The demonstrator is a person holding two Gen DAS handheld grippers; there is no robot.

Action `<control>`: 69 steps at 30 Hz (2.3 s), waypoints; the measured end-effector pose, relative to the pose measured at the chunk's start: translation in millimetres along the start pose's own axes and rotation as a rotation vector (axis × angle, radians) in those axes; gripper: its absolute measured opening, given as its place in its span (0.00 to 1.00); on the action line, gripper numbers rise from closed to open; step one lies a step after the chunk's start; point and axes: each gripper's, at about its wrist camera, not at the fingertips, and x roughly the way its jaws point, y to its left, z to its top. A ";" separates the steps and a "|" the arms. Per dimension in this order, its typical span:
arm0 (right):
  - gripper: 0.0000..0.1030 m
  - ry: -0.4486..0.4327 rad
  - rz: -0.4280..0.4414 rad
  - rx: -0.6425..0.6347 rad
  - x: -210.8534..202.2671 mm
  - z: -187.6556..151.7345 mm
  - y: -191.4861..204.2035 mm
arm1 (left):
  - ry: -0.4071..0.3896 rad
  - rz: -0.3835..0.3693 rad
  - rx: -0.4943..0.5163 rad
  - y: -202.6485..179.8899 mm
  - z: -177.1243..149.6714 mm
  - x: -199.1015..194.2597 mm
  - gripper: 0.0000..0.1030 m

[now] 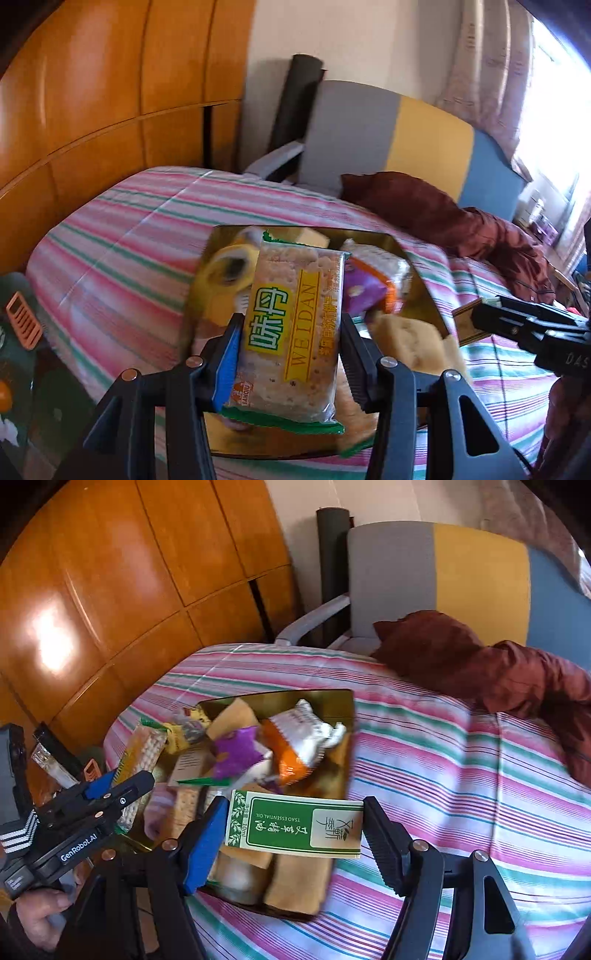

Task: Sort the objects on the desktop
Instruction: 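Carry the green box and WEIDAN packet over the gold tray, then lower both items into the gold tray and open both tools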

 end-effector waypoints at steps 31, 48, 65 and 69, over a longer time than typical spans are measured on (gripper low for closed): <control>0.71 0.070 0.022 -0.014 65.0 26.4 -2.7 | 0.039 0.008 0.067 -34.8 18.0 59.2 0.48; 0.81 0.074 -0.014 -0.031 90.3 27.2 0.3 | 0.001 0.063 0.055 -29.9 22.6 42.5 0.60; 0.90 -0.026 -0.048 -0.004 28.7 4.2 14.7 | -0.087 0.149 0.038 -20.0 20.7 -28.0 0.80; 0.91 -0.044 -0.060 -0.018 14.9 -6.4 19.7 | -0.109 0.139 0.037 -23.6 19.1 -41.8 0.80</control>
